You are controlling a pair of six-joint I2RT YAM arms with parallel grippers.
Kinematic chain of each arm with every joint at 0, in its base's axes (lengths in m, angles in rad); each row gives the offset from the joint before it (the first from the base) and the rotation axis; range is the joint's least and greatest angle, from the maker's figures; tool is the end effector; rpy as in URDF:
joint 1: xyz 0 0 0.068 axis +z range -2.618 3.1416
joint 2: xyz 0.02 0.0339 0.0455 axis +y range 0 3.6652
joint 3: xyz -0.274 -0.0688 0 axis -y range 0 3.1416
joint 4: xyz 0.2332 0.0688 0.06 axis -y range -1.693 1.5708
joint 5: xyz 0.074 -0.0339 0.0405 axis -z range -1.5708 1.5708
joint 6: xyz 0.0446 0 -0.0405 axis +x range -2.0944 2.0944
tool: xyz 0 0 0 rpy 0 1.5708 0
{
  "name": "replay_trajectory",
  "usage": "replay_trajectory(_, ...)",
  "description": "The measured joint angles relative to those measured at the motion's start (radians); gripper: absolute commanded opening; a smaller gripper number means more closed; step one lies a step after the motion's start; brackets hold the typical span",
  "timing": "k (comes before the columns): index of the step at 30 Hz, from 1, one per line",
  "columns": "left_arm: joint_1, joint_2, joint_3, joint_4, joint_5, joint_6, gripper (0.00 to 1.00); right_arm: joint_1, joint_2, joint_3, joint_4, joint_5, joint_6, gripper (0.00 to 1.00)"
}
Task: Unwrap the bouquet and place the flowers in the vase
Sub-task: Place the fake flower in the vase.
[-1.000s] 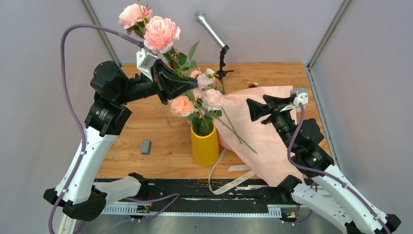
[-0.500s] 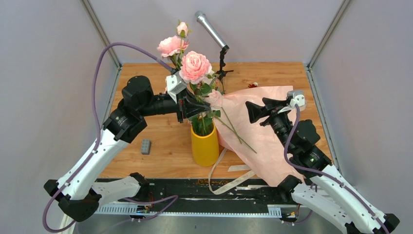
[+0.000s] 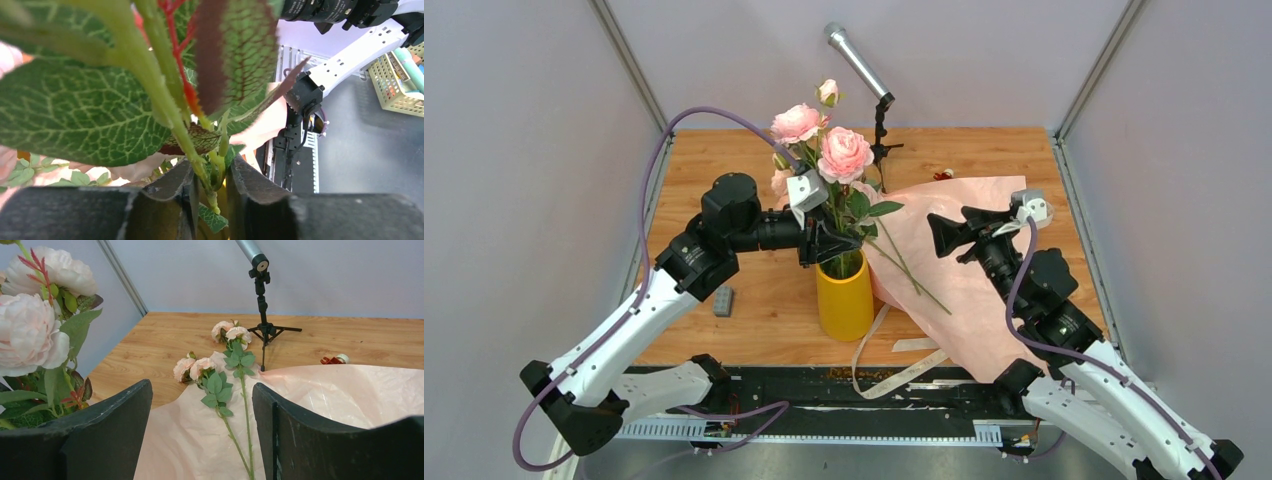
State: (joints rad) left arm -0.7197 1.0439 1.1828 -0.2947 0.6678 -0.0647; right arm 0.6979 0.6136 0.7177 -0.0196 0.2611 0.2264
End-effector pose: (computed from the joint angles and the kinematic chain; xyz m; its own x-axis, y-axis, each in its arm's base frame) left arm 0.1416 -0.1609 0.4251 -0.1797 0.0900 -0.9796 0.9680 0.1934 -0.1598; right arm 0.1134 0.0801 0.3651 -0.0321 0.2561 -0.9661 -0.4274 0.8702 0.2449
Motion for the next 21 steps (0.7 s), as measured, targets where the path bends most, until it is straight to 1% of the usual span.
replay_trajectory(5,0.000,-0.005,0.000,0.000,-0.005,-0.005,0.51,0.000,-0.003,-0.016,-0.013,0.000,0.008,0.73)
replay_trajectory(9,0.000,-0.010,-0.002,0.001,-0.006,-0.015,0.56,0.000,-0.003,-0.018,-0.027,0.000,0.008,0.73)
replay_trajectory(11,0.000,-0.014,-0.004,0.005,-0.007,-0.023,0.58,0.000,-0.003,-0.018,-0.029,0.000,0.008,0.73)
replay_trajectory(14,0.000,-0.026,-0.013,0.023,-0.008,-0.039,0.57,0.000,-0.003,-0.018,-0.029,0.000,0.009,0.73)
replay_trajectory(20,0.000,-0.044,-0.029,0.053,-0.021,-0.063,0.45,0.000,-0.007,-0.033,-0.029,0.000,0.012,0.73)
replay_trajectory(21,0.000,-0.044,-0.031,0.053,-0.022,-0.064,0.42,0.000,-0.006,-0.034,-0.030,0.000,0.013,0.73)
